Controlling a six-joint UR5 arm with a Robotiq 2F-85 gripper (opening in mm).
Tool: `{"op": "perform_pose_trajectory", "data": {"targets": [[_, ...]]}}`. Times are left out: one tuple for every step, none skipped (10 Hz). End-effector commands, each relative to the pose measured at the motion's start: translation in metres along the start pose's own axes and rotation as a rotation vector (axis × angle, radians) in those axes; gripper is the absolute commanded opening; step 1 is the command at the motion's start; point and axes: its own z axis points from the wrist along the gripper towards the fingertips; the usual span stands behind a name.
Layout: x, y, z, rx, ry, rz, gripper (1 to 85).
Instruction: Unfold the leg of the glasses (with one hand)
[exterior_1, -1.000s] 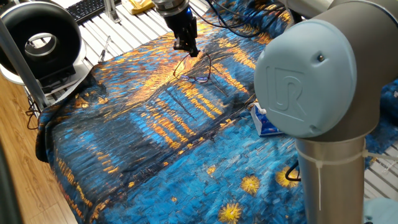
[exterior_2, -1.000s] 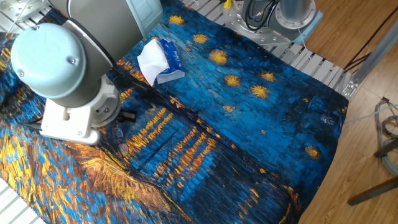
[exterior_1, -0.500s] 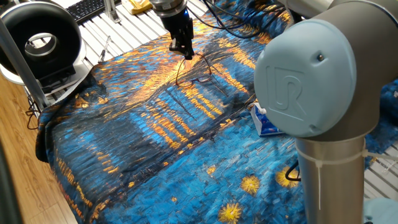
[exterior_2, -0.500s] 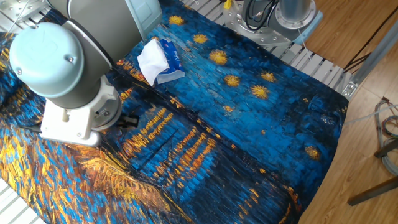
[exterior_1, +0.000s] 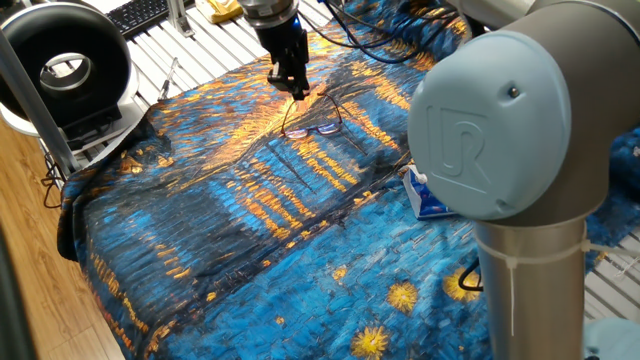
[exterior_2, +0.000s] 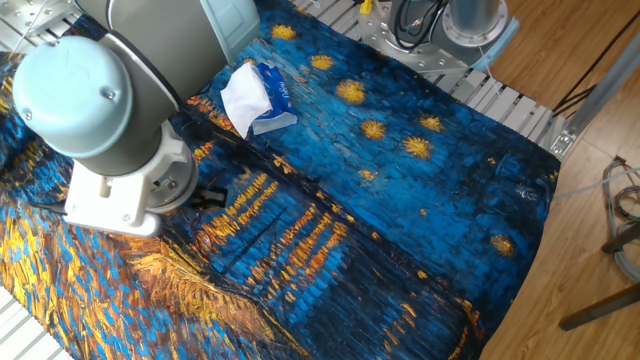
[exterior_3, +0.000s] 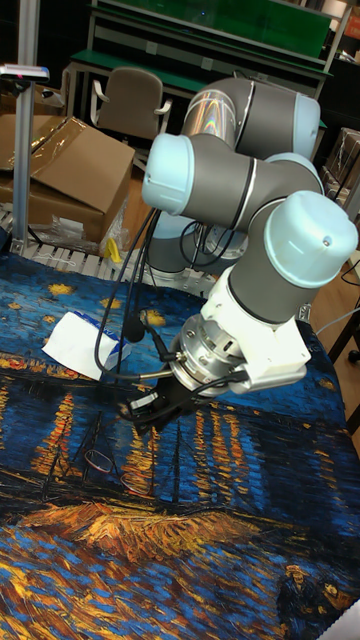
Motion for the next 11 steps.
{"op": "perform_pose_trajectory", "data": {"targets": [[0.002,0.006,-0.005,-0.031,0.005,0.012,34.7],[0.002,0.008,-0.007,-0.035,0.008,0.02,35.3],[0.002,0.009,-0.009,-0.039,0.006,0.025,35.3],[0.003,0.008,-0.011,-0.044,0.003,0.027,35.3],[0.005,0.004,-0.013,-0.043,0.004,0.025,35.3],[0.008,-0.002,-0.017,-0.035,0.001,0.03,34.3],[0.013,-0.01,-0.022,-0.019,-0.002,0.045,31.0],[0.019,-0.02,-0.027,-0.005,-0.003,0.067,24.3],[0.027,-0.036,-0.031,0.028,-0.003,0.092,15.3],[0.029,-0.049,-0.035,0.048,-0.029,0.154,7.7],[0.016,-0.05,-0.039,0.033,-0.107,0.248,1.0]]}}
